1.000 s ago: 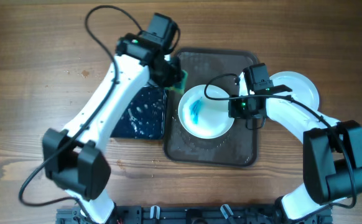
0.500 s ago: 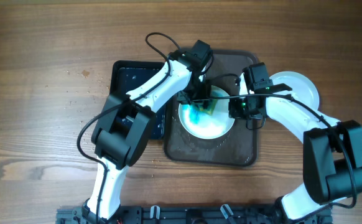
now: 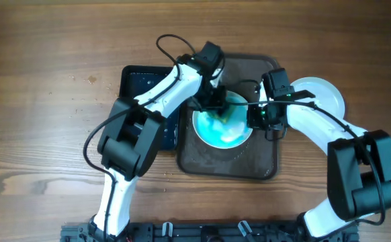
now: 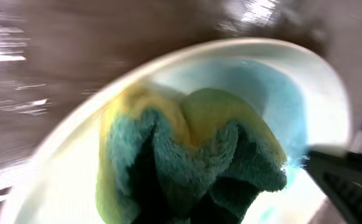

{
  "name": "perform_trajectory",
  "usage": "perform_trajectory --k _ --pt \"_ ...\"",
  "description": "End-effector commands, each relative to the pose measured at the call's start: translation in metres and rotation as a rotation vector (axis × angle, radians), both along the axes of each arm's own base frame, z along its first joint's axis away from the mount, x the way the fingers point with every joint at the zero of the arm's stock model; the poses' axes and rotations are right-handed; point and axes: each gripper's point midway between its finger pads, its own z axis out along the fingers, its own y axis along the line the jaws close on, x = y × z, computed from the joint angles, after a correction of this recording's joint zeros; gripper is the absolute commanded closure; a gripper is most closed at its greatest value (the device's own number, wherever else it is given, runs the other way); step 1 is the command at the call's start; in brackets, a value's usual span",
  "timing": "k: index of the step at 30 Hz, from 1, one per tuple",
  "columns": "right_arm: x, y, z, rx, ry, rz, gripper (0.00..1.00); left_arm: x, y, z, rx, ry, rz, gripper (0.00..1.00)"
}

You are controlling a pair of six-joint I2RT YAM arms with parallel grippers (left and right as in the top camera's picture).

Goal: Clean dirty plates on tray and stack at the side
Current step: 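Scrub the blue-marked plate with the sponge while right gripper holds rim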

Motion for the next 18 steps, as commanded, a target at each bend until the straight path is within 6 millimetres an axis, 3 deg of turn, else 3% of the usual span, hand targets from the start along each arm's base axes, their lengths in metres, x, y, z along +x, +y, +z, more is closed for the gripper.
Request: perform_trajectory --k 1,3,5,9,13,16,18 --pt "-0.016 -0.016 -0.023 -0.089 0.072 -0.032 0.96 -0.066 -0.05 -0.018 -0.13 0.174 -0.158 0.96" --pt "-0.016 -0.017 -0.023 -0.09 0.075 -0.031 0.96 -0.071 -0.048 -0.019 -0.105 0.184 -0.164 0.96" --pt "-0.017 -0.017 -0.023 -0.091 0.078 -0.031 0.96 -0.069 -0.029 -0.027 -0.003 0.173 -0.143 0.96" --pt "-0.017 -0.017 -0.023 -0.091 0.079 -0.031 0.96 -0.044 0.066 -0.043 0.471 0.076 0.016 0.96" --pt "-0.017 -0.017 -0.023 -0.091 0.079 -0.032 0.96 -0.023 0.135 -0.036 0.7 0.04 0.14 0.96" --pt "-0.017 -0.017 -0.023 -0.091 0.079 -0.032 0.96 -0.013 0.171 -0.032 0.77 0.047 0.229 0.96" --pt "-0.017 -0.017 -0.023 -0.091 0.078 -0.033 0.96 -0.012 0.172 -0.033 0.751 0.061 0.242 0.96"
